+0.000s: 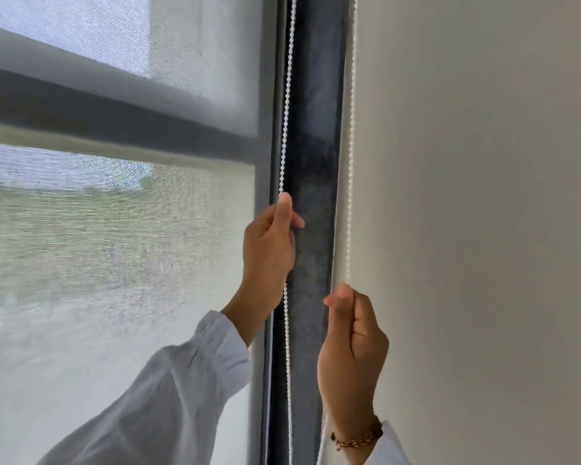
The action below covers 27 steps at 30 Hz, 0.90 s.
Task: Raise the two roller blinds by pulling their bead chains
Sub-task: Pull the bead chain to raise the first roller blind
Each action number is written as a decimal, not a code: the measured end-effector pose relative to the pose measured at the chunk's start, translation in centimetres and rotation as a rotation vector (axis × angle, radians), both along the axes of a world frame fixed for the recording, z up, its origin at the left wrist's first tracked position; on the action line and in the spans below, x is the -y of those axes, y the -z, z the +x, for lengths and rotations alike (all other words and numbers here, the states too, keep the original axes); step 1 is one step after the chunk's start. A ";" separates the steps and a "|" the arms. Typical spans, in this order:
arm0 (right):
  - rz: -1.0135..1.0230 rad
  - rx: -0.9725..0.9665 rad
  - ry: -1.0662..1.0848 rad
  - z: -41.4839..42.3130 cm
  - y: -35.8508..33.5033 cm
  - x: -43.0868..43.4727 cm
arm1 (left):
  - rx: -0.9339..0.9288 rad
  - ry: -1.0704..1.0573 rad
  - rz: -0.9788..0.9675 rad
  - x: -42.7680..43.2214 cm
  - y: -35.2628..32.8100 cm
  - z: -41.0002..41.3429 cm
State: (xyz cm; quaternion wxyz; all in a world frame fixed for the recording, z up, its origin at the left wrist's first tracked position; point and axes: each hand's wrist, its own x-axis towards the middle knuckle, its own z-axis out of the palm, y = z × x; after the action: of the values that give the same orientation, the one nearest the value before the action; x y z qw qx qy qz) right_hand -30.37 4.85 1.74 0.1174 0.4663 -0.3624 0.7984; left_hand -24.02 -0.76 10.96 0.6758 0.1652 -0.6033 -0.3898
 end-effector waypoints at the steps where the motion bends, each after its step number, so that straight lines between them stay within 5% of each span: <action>1: -0.001 0.008 -0.022 0.0 -0.1 -0.6 | -0.041 -0.052 -0.030 -1.3 0.1 0.6; 7: 0.081 0.115 -0.217 1.5 -2.0 -4.6 | -0.030 -0.175 -0.272 -10.3 1.6 3.1; 15: 0.080 -0.006 -0.344 3.5 -7.8 -11.0 | 0.066 -0.337 -0.419 -17.1 2.5 4.7; 18: 0.046 0.016 -0.540 4.9 -10.1 -13.1 | 0.158 -0.390 -0.475 -18.9 4.6 6.0; 27: 0.196 0.000 -0.767 8.8 -13.6 -19.7 | 0.305 -0.406 -0.377 -24.7 13.0 10.3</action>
State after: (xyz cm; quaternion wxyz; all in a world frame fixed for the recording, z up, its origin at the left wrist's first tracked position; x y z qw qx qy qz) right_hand -21.61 24.51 15.39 -0.2342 0.5769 -0.2363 0.7460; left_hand -13.75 23.91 -2.02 0.6603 0.2107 -0.7141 -0.0988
